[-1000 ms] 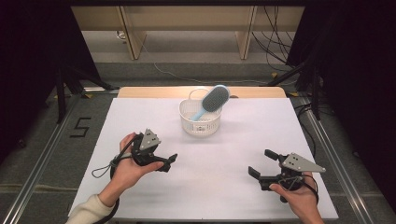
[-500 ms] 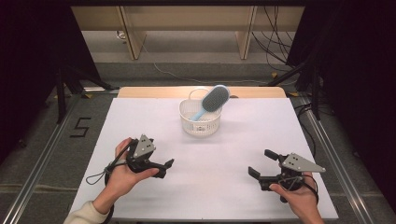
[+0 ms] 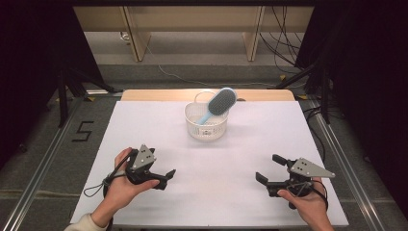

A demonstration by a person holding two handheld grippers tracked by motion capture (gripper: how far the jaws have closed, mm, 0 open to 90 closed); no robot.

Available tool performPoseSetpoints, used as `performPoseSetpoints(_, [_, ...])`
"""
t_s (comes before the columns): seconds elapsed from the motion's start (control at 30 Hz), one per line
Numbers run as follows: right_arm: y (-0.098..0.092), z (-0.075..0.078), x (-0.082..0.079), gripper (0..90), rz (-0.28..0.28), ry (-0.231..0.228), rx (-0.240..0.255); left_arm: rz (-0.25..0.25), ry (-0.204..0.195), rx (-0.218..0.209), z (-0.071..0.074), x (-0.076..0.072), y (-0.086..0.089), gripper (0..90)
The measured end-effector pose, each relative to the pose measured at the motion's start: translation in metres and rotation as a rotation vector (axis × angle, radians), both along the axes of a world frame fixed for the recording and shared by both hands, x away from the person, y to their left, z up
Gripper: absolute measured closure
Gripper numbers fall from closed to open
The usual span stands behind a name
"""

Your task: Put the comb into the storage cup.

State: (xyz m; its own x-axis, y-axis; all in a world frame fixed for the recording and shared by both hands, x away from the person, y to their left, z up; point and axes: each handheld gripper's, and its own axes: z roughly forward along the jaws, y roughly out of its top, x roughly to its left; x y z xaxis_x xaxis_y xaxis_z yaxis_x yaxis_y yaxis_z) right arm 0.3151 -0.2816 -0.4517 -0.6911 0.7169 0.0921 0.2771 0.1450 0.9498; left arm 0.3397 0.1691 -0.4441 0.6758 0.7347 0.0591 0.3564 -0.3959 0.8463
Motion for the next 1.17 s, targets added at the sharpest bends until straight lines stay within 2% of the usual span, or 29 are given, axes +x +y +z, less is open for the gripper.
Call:
performPoseSetpoints(0.67, [0.001, -0.002, 0.000, 7.9, 0.008, 0.007, -0.021, 0.019, 0.005, 0.015, -0.012, -0.009, 0.017, 0.0])
performPoseSetpoints(1.17, [0.003, -0.004, -0.002, 8.2, 0.021, 0.006, -0.034, 0.010, 0.010, 0.037, -0.019, -0.009, 0.016, 0.0])
